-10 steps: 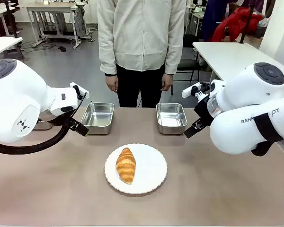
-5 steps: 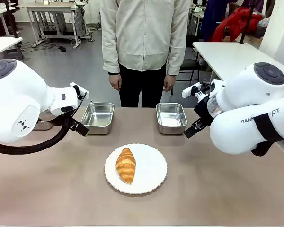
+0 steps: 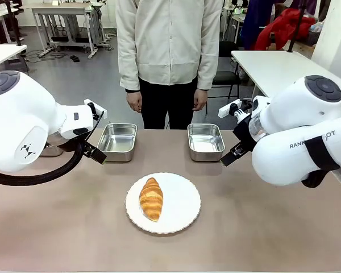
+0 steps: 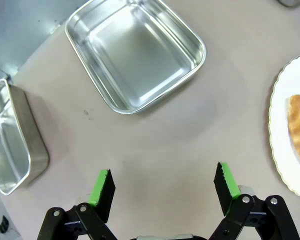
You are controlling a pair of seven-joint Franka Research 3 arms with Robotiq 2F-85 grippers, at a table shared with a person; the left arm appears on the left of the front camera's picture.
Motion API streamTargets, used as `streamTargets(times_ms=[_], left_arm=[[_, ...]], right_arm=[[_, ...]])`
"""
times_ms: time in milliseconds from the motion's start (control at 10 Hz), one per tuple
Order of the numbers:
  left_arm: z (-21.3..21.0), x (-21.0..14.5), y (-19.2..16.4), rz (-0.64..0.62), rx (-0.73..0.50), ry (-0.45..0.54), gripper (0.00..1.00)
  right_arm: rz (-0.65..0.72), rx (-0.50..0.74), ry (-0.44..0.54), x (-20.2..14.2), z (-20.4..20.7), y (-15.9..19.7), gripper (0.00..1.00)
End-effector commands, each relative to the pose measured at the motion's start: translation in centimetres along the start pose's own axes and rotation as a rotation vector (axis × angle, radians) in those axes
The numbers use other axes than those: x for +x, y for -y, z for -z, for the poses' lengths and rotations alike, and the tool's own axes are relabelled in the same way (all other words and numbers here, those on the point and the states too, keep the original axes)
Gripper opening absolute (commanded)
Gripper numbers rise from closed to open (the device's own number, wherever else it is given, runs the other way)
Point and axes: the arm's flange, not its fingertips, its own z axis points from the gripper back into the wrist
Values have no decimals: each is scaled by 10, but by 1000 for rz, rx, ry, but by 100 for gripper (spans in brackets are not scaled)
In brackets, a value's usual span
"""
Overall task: Place the bread in the container.
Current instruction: Place the Butter Roll into the Airtight Container indicated by the human.
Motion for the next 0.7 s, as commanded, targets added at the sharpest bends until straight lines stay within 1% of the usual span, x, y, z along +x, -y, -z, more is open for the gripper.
streamTargets(times_ms=[0,100,200,300,400,600], left_arm=[[0,0,0,0,0,0,100],[-19,1,-11,-14,-27,25,100],[-42,6,-25,-37,-48,50,100],[-64,12,-47,-42,-71,59,100],[-90,20,-72,-39,-143,59,100],[-122,19,-121,63,-311,32,100]], right_arm=[[0,0,0,0,0,0,100],[27,-16,56,6,-29,18,100],[36,6,89,7,-65,39,100],[57,36,125,6,-96,61,100],[73,66,163,2,-127,84,100],[41,144,217,-18,-171,127,100]])
